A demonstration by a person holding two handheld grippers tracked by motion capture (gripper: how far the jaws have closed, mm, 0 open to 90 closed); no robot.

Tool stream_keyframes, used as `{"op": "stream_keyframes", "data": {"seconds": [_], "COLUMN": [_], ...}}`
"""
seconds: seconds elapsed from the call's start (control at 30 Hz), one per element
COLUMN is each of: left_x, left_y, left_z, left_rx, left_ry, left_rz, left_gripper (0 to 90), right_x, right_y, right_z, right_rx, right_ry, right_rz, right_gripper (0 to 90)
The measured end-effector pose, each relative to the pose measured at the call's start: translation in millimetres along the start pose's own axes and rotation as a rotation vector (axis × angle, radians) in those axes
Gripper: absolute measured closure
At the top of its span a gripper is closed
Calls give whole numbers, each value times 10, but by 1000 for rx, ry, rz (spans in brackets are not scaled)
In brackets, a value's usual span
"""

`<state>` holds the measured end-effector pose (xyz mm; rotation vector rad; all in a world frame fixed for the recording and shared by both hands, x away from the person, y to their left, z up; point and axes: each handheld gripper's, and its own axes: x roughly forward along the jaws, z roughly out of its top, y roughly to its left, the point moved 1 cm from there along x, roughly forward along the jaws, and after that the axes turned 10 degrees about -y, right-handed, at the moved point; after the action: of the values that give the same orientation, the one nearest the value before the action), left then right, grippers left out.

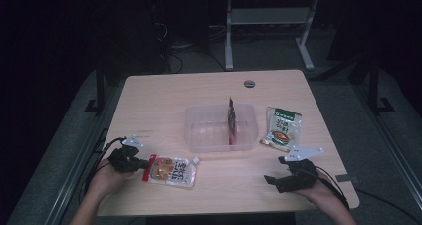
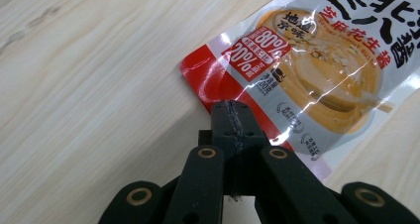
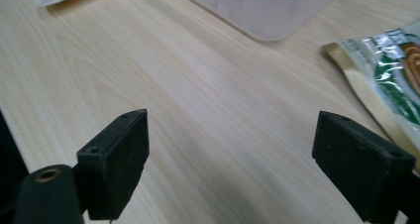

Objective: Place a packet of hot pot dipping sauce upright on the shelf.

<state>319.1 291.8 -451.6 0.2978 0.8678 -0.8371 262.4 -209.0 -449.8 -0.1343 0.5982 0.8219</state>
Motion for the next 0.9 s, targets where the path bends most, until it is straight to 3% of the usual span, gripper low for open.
{"op": "stream_keyframes", "data": {"seconds": [0.2, 0.53, 0.6, 0.7, 0.77, 0.8, 0.9], "left_x": [89, 228, 246, 247, 219, 204, 202], "left_y": [-154, -443, -486, -518, -519, -522, -546], "left_z": [72, 191, 212, 239, 262, 274, 284], "left_rx": [31, 89, 105, 117, 113, 113, 111], "left_ry": [9, 38, 41, 31, 9, 1, -7], "left_rz": [-48, -148, -161, -162, -162, -163, -162], "left_gripper": [900, 900, 900, 899, 899, 899, 899], "right_x": [82, 241, 263, 317, 351, 372, 481], "right_y": [81, 183, 193, 203, 224, 232, 290], "right_z": [26, 76, 107, 167, 205, 222, 279], "right_rx": [46, 5, 25, 75, 72, 76, 74], "right_ry": [29, 11, 21, 56, 66, 70, 84], "right_rz": [88, 123, 143, 176, 160, 187, 207], "right_gripper": [161, 128, 126, 131, 143, 142, 149]}}
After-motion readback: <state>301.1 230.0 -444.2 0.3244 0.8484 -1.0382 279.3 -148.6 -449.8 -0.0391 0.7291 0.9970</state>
